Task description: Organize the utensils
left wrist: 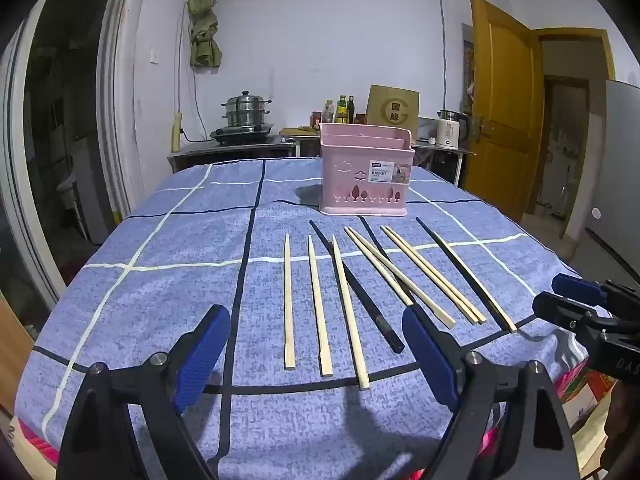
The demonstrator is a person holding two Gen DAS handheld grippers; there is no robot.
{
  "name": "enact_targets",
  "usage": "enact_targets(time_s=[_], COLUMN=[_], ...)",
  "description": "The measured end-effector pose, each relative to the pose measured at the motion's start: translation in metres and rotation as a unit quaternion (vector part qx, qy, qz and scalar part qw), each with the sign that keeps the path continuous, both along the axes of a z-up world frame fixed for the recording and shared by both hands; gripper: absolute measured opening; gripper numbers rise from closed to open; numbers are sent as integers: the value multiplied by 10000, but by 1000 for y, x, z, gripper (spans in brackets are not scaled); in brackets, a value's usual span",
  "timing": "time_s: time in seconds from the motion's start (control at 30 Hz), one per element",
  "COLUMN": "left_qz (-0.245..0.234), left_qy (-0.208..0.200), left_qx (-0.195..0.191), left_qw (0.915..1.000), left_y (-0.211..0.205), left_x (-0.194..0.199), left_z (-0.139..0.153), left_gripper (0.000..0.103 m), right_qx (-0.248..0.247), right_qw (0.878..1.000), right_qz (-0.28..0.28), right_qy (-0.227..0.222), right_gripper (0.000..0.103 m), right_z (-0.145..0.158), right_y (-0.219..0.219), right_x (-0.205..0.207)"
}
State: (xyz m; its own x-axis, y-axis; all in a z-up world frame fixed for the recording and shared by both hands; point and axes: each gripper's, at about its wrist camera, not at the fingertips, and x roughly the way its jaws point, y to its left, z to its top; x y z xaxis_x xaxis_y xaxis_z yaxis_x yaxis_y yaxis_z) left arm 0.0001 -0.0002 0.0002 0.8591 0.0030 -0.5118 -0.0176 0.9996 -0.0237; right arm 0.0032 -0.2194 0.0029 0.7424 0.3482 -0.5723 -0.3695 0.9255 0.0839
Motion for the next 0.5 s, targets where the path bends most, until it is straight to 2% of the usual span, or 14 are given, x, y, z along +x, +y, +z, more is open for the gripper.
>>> enact_targets(time_s=[0.23,0.5], left_qz=[7,25], left_qy=[-128,-84], left_qx=[6,-17], left_qw=[9999,10000], left_y=[1,0], left_x=[-5,-6], left_z=[-2,3], left_gripper=[88,88], right_qx=[3,5], right_qw=[10000,10000], right_qz=[-37,-48], right_qy=[-22,-79], right_gripper=[56,56], right_z=[1,3], right_y=[1,-2], right_x=[5,0])
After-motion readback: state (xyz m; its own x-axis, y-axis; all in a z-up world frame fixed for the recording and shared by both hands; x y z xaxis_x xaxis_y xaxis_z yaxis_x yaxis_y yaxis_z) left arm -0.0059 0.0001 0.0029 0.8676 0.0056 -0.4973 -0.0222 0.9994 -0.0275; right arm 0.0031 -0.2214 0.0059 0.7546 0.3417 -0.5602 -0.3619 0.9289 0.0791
